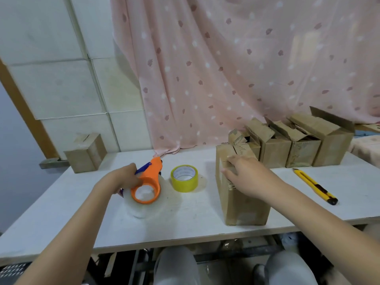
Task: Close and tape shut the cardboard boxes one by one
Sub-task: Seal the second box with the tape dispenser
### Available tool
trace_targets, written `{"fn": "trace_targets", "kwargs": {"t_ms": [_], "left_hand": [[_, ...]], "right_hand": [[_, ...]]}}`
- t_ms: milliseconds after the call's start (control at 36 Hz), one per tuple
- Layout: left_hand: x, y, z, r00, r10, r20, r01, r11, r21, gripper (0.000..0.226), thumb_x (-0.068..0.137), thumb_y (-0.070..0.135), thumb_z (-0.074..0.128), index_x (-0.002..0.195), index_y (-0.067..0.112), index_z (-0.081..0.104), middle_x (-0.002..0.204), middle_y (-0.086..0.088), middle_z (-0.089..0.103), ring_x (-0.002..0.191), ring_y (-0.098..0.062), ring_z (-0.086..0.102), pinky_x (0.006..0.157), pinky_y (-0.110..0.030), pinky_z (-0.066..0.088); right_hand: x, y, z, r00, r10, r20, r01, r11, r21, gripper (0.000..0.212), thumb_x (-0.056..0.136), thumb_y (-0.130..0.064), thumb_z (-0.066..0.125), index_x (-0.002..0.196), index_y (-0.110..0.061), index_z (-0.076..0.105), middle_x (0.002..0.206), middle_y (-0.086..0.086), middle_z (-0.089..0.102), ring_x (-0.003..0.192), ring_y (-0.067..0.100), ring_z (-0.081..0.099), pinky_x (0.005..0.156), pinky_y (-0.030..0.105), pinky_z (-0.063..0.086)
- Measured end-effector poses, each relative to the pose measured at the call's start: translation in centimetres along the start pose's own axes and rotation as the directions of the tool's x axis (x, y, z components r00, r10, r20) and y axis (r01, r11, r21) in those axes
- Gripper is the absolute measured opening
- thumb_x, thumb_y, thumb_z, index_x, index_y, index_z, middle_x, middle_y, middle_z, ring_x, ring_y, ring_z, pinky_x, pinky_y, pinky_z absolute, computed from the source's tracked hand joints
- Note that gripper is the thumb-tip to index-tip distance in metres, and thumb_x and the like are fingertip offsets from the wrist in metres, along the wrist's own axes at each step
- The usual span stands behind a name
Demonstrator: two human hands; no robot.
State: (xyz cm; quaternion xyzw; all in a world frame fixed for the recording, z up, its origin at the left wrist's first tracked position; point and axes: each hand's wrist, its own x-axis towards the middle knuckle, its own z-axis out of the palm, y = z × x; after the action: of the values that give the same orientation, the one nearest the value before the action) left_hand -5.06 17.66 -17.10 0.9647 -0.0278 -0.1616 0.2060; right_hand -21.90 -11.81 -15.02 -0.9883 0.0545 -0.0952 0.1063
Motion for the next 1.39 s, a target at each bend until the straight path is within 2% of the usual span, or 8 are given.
{"fn": "trace_targets", "kwargs": {"t_ms": [194,333,444,583,667,806,1139,1389], "left_hand": [[-2.9,2.2,-2.6,0.965,0.181,-0.189,-0.214,0.962,-0.17,0.038,0.082,0.014,0.073,0.114,0.016,0.052,0.09,-0.007,0.059,0.072,-0.021,0.053,0.062,-0.03,0.04],[-5.9,4.8,-3.8,0.9,0.347,-0.263,-0.378,0.922,-0.078,0.031,0.083,0.016,0.071,0.111,0.021,0.059,0.086,-0.001,0.058,0.069,-0.019,0.054,0.059,-0.028,0.039],[-8.1,7.3,-3.8,0.824,0.49,-0.285,-0.498,0.866,0.049,0.045,0.082,0.017,0.073,0.122,0.025,0.055,0.103,0.0,0.062,0.074,-0.015,0.057,0.058,-0.024,0.039],[-9.3,9.1,-3.2,0.767,0.57,-0.295,-0.555,0.82,0.144,0.056,0.077,0.019,0.078,0.126,0.026,0.052,0.101,0.003,0.062,0.078,-0.006,0.056,0.059,-0.016,0.038],[-9.5,9.7,-2.8,0.741,0.607,-0.289,-0.585,0.794,0.166,0.059,0.075,0.017,0.079,0.127,0.027,0.052,0.099,0.005,0.062,0.08,-0.003,0.056,0.06,-0.012,0.036],[-9.7,10.7,-2.2,0.715,0.641,-0.28,-0.61,0.767,0.2,0.062,0.074,0.015,0.079,0.127,0.029,0.051,0.092,0.012,0.056,0.078,-0.002,0.053,0.061,-0.013,0.036],[-9.4,12.0,-1.5,0.659,0.689,-0.301,-0.653,0.723,0.225,0.067,0.073,0.012,0.081,0.131,0.026,0.05,0.105,0.006,0.058,0.089,-0.017,0.055,0.073,-0.024,0.041],[-8.8,12.0,-1.2,0.634,0.726,-0.268,-0.649,0.687,0.327,0.066,0.075,0.01,0.076,0.132,0.029,0.048,0.112,0.009,0.058,0.093,-0.016,0.054,0.08,-0.032,0.051]], "right_hand": [[0.8,0.1,-0.7,0.995,0.061,-0.073,-0.056,0.996,0.069,0.036,0.099,-0.033,0.049,0.111,-0.004,0.067,0.088,0.009,0.069,0.088,0.028,0.063,0.076,0.039,0.054],[1.7,-1.5,-3.1,0.979,0.14,-0.147,-0.072,0.916,0.395,0.027,0.096,-0.019,0.052,0.084,0.0,0.068,0.07,0.016,0.066,0.066,0.026,0.062,0.06,0.033,0.051],[2.2,-3.2,-4.2,0.976,0.184,0.118,-0.189,0.437,0.88,0.024,0.099,-0.011,0.054,0.1,0.008,0.067,0.094,0.022,0.073,0.072,0.028,0.07,0.077,0.044,0.062],[2.3,-3.3,-5.4,0.94,0.143,0.308,-0.319,0.059,0.946,0.029,0.103,-0.014,0.053,0.108,0.013,0.062,0.098,0.026,0.071,0.079,0.037,0.072,0.073,0.043,0.063],[2.1,-2.7,-6.1,0.917,0.064,0.393,-0.39,-0.054,0.919,0.025,0.104,-0.014,0.051,0.1,0.007,0.064,0.099,0.026,0.072,0.087,0.036,0.072,0.077,0.044,0.063],[2.0,-1.6,-6.7,0.911,0.064,0.406,-0.408,0.018,0.913,0.02,0.103,-0.015,0.053,0.101,0.001,0.064,0.1,0.023,0.071,0.094,0.035,0.071,0.088,0.05,0.059],[2.6,-0.3,-5.9,0.882,0.098,0.461,-0.458,-0.05,0.888,0.011,0.099,-0.007,0.058,0.096,0.001,0.065,0.092,0.02,0.069,0.083,0.03,0.071,0.072,0.045,0.063],[2.9,0.0,-5.5,0.891,0.192,0.411,-0.439,0.137,0.888,0.01,0.096,0.004,0.057,0.093,0.01,0.065,0.091,0.026,0.07,0.084,0.035,0.071,0.072,0.041,0.062]]}}
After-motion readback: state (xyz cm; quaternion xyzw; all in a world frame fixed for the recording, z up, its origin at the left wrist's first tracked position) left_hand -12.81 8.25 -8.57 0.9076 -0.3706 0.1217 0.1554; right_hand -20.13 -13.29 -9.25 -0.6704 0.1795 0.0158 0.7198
